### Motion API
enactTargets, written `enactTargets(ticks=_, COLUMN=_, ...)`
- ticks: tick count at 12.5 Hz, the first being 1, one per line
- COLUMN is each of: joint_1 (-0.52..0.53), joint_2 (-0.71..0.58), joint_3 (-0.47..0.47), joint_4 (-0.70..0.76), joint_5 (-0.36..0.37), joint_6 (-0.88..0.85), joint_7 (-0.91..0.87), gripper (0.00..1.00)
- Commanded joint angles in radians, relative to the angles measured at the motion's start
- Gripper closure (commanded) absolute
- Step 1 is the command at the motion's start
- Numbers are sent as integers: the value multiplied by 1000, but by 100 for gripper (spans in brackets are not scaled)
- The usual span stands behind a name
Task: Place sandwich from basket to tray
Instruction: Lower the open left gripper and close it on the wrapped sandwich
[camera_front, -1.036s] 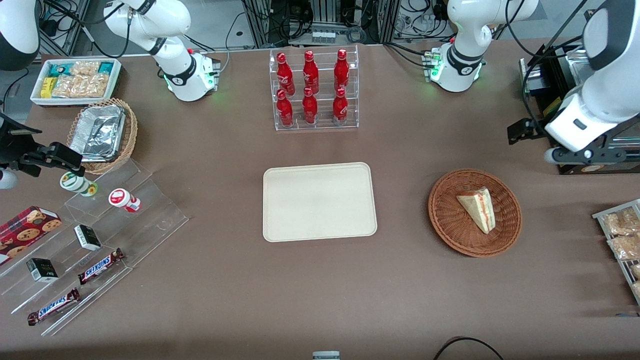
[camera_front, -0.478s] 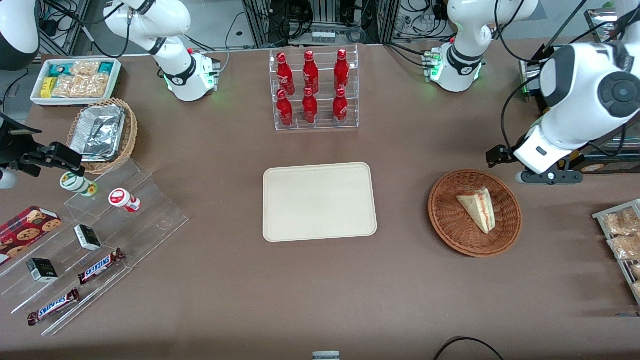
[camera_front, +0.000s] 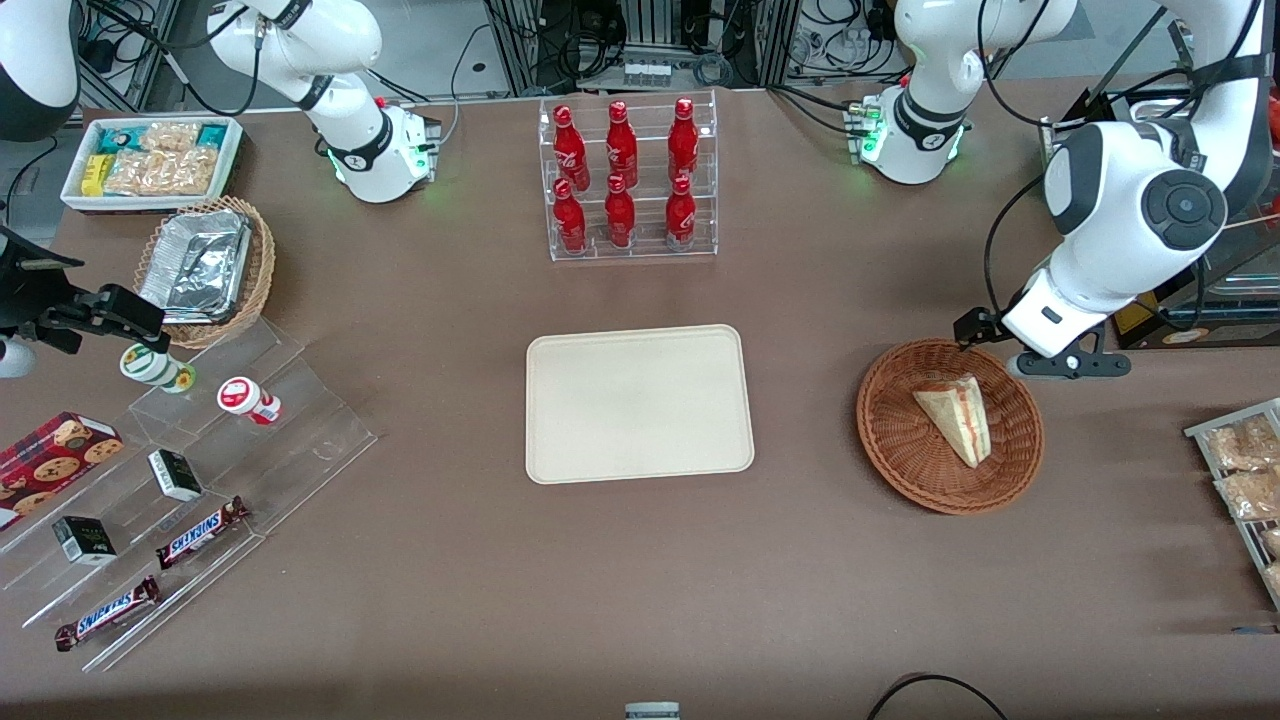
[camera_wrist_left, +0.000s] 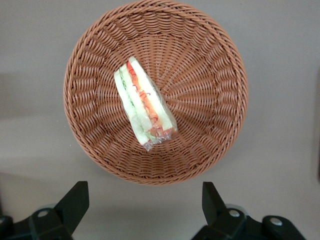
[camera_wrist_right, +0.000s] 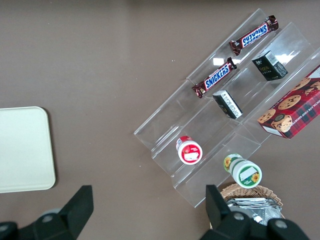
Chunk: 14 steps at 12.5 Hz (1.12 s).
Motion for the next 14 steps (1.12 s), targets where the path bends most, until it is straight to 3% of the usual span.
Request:
enactTargets(ticks=1, joint_1=-12, joint_2=34, joint_3=10, joint_4=-4, joint_5=3, joint_6=55, joint_7=-121, gripper=0)
enactTargets(ticks=10, joint_1=-15, joint_2=129, joint_3=10, joint_4=-1, joint_5=1, joint_6=155, joint_7=-641, gripper=0)
enactTargets(ticks=14, joint_1=-16, joint_2=160, joint_3=10, joint_4=-1, joint_5=3, joint_6=169, joint_7=-647, gripper=0)
